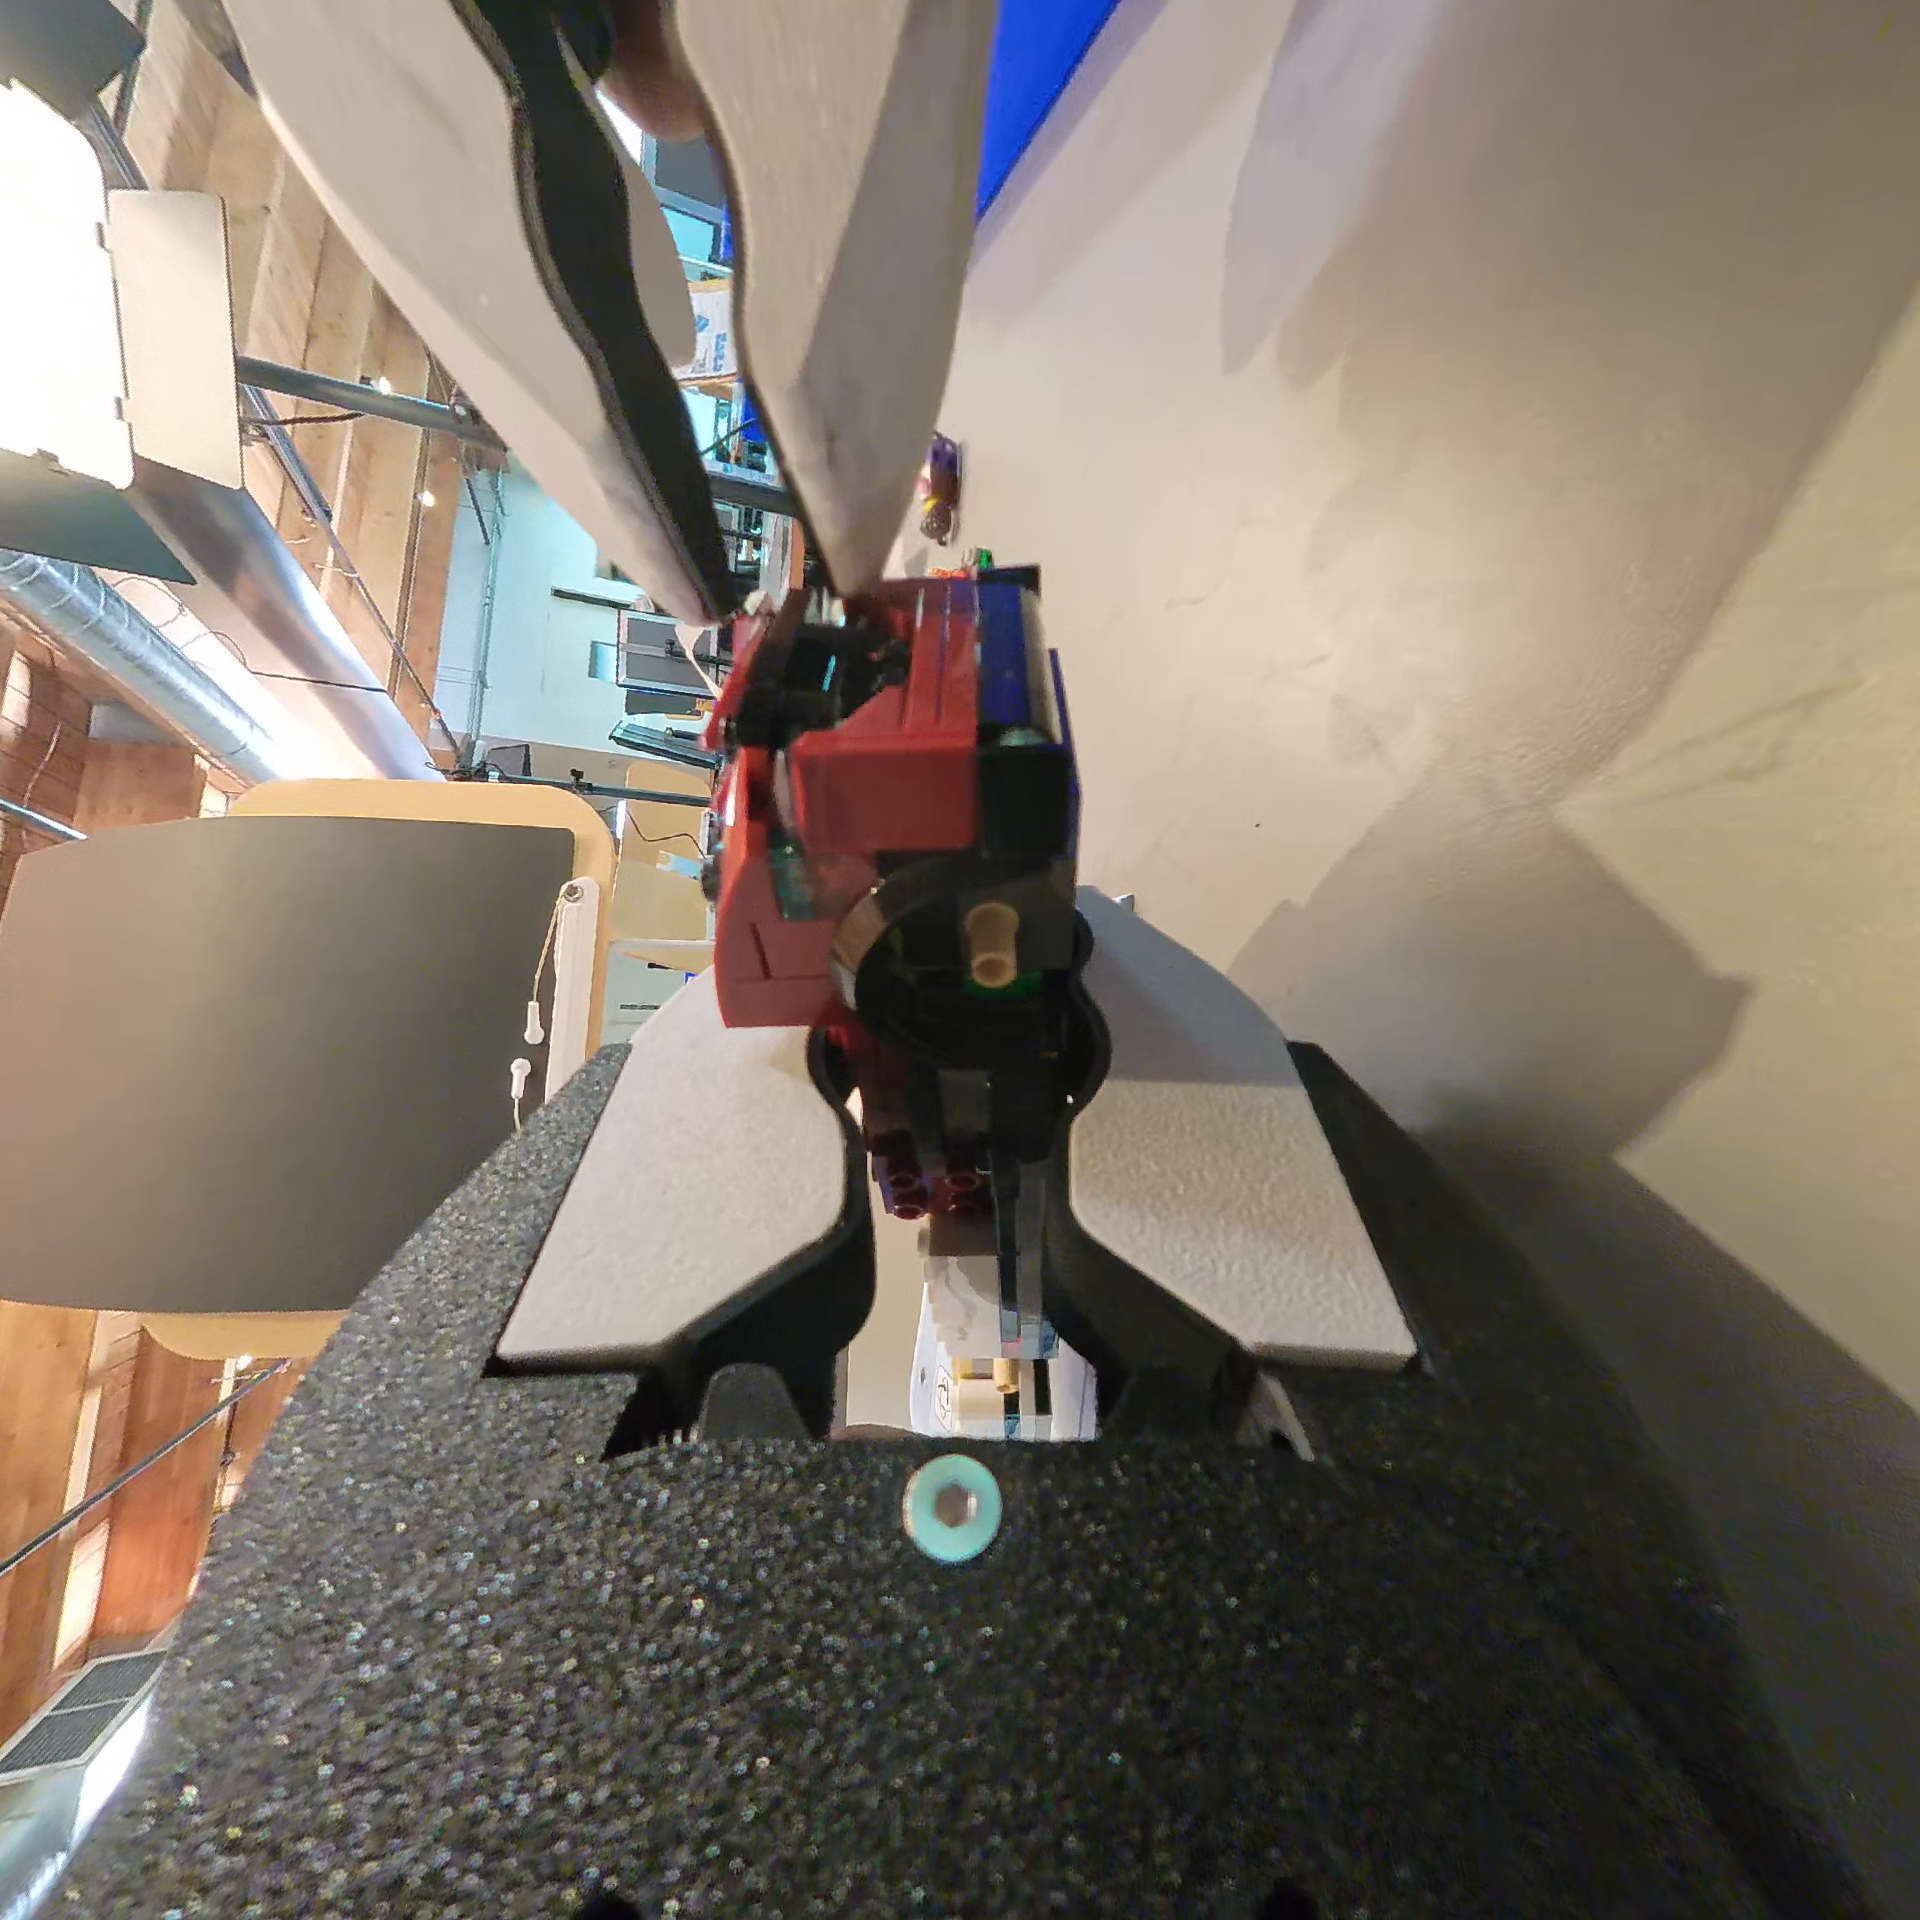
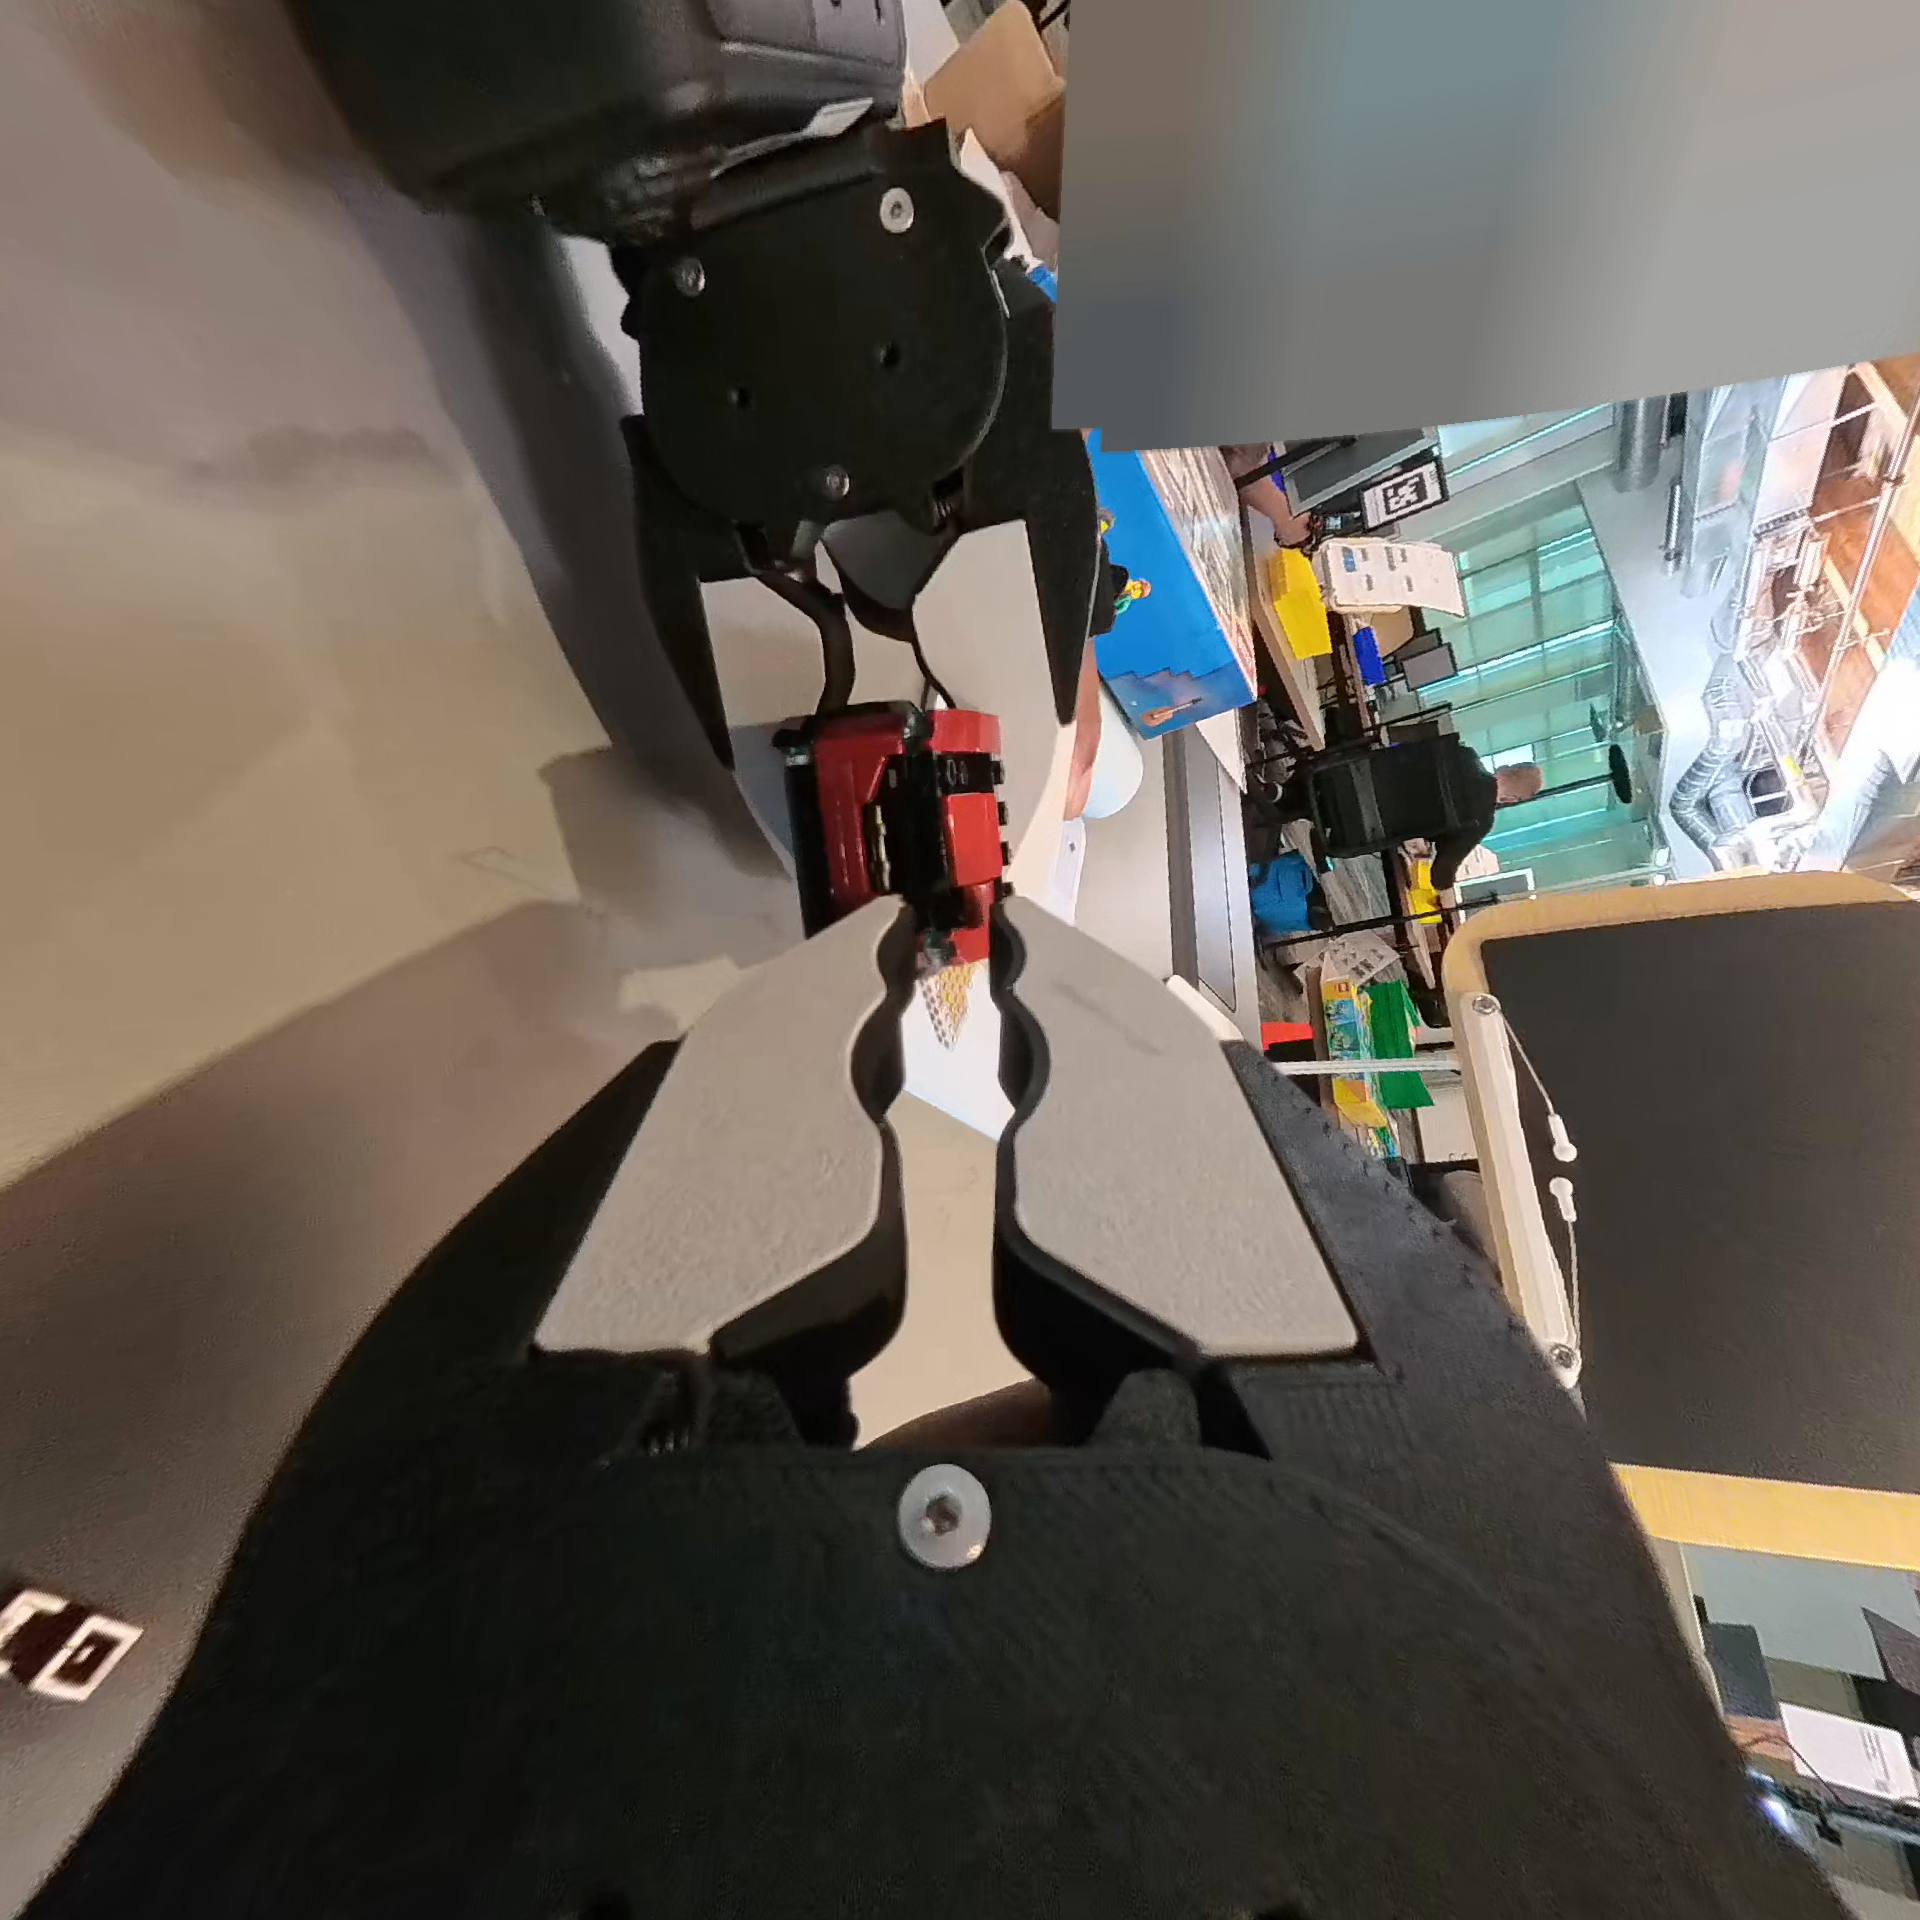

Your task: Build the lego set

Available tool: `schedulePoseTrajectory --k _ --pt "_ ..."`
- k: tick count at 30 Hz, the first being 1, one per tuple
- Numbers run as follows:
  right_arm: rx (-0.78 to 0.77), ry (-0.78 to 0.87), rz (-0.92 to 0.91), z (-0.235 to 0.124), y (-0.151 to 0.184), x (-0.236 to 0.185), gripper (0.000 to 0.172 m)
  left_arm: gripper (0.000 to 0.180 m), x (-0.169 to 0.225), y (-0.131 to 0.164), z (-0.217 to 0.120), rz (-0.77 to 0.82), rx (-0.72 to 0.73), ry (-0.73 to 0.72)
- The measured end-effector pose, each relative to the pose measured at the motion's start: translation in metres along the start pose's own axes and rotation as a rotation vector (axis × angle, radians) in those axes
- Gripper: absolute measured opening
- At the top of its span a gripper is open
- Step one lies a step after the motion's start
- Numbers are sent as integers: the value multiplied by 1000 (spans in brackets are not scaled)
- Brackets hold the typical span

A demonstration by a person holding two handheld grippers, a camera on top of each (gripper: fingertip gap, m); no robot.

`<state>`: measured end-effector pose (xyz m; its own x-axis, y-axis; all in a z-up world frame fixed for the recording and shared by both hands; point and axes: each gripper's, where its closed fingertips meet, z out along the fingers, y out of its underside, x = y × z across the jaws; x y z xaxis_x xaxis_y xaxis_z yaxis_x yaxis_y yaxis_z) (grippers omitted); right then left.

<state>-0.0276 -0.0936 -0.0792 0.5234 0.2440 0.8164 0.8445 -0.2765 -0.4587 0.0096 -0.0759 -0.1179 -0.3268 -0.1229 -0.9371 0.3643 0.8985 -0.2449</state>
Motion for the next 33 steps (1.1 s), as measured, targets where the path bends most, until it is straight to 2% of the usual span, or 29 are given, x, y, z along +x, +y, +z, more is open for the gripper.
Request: schedulePoseTrajectory --k 15,33 --pt "-57 -40 -30 3 2 -3 9 35 2 2 0 29 -14 7" --pt "-53 -33 -81 2 0 -1 8 35 -1 1 -2 15 -1 2"
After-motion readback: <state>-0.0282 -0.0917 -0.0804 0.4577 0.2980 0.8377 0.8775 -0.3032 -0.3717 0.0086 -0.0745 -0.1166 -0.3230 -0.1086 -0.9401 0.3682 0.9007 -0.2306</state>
